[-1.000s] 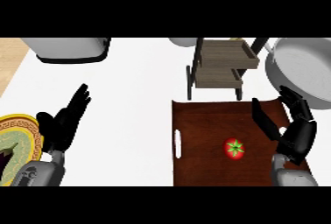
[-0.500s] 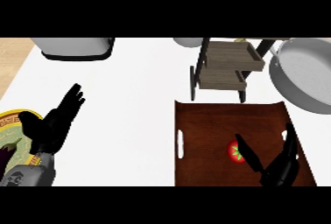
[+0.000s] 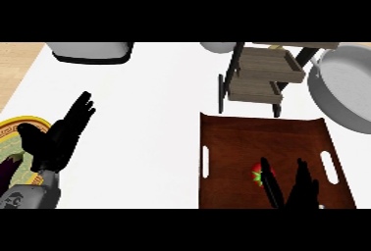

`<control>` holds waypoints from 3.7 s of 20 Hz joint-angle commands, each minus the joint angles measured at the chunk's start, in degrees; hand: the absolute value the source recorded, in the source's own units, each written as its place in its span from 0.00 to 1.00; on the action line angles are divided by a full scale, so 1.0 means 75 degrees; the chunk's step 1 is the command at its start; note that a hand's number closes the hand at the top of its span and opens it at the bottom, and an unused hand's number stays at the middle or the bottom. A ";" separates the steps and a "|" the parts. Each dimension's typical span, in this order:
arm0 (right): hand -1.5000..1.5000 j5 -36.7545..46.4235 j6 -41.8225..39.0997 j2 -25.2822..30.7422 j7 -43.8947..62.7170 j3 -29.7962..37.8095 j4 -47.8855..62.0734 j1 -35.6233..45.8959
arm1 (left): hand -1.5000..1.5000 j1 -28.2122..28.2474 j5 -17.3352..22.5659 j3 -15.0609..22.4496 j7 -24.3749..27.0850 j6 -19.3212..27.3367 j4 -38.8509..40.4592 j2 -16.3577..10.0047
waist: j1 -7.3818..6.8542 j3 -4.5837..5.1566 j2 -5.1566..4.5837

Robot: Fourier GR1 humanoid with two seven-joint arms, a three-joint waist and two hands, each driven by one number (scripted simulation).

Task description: Pick the tomato from the tray and place it in the tiered basket

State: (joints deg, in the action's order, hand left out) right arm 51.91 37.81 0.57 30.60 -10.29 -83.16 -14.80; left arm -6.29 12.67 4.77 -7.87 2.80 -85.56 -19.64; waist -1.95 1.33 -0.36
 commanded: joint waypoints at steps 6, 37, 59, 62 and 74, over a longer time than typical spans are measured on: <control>0.00 0.2202 -0.3098 -0.0076 0.4765 -0.1229 -0.1650 0.1071 | 0.50 0.0118 0.0103 -0.0138 0.0056 -0.0044 0.0044 0.0031 | 0.0130 -0.0121 0.0055; 1.00 0.1230 -0.4578 -0.0074 0.6013 -0.0709 -0.0391 0.2376 | 0.50 0.0207 0.0232 -0.0636 -0.0609 -0.0437 -0.0604 -0.0063 | 0.0195 -0.0182 0.0045; 1.00 -0.0711 -0.6434 0.5020 -0.2032 0.0566 -0.1220 0.4041 | 0.50 0.0263 -0.0123 -0.0507 -0.0733 -0.0214 -0.0764 0.0235 | 0.0294 -0.0228 0.0079; 1.00 -0.1875 -0.6076 0.5285 -0.3255 0.1726 -0.1090 0.4651 | 0.50 0.0379 -0.0090 -0.0579 -0.0596 -0.0278 -0.0663 0.0211 | 0.0241 -0.0245 0.0032; 1.00 -0.6295 -0.9600 0.7617 -0.6027 0.4734 0.1884 0.7097 | 0.50 0.0229 -0.0099 -0.0549 -0.0572 -0.0331 -0.0573 0.0330 | 0.0088 -0.0176 0.0002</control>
State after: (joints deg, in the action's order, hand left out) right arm 11.09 -25.34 50.92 -11.02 21.39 -77.39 31.63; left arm -3.58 11.88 0.63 -12.06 0.51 -90.27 -17.51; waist -0.46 -0.15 -0.17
